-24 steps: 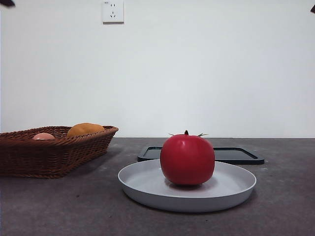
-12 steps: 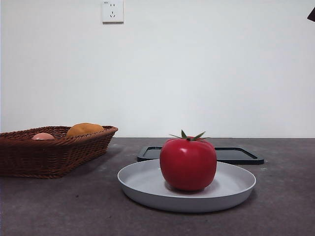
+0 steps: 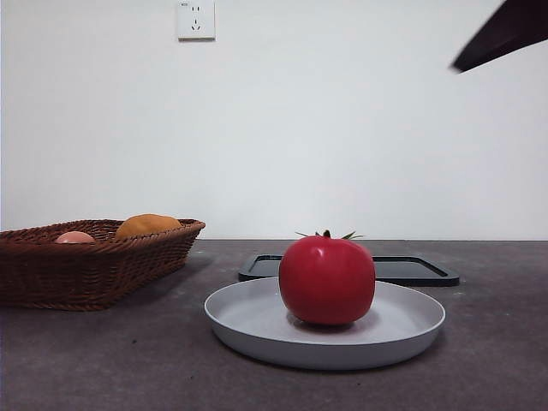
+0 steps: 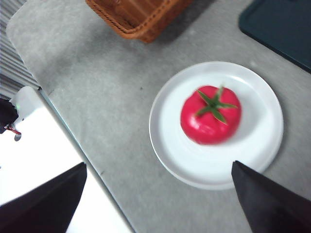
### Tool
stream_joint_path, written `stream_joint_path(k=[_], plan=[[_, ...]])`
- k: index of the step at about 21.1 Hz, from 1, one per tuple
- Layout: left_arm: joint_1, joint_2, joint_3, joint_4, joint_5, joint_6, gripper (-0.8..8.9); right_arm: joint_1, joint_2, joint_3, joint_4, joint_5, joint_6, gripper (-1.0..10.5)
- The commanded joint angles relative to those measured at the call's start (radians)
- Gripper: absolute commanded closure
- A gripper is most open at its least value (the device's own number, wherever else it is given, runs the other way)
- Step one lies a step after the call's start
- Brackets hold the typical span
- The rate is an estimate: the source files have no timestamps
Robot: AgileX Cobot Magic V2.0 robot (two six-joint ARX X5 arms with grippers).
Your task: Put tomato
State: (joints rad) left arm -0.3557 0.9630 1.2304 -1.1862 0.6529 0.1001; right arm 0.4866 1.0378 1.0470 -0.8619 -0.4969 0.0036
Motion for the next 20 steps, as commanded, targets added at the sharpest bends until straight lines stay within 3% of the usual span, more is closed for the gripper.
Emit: stream_joint_path(k=[1,10,17,20], plan=[[-0.004,0.008,0.021,0.005,0.002,0.019,2.23,0.033,0.075,0.016,0.068,0.014,0.011,4.7],[-0.004,0.008,0.021,0.005,0.002,0.019,2.23,0.081,0.279,0.016,0.217,0.136,0.006,4.6],[-0.004,0.008,0.021,0.005,0.002,0.019,2.23,0.119,0.429,0.016,0.288,0.169,0.007,4.6],[-0.004,0.008,0.021,0.005,0.002,0.019,2.23,0.145,0.486,0.016,0.320,0.232,0.007,4.5]])
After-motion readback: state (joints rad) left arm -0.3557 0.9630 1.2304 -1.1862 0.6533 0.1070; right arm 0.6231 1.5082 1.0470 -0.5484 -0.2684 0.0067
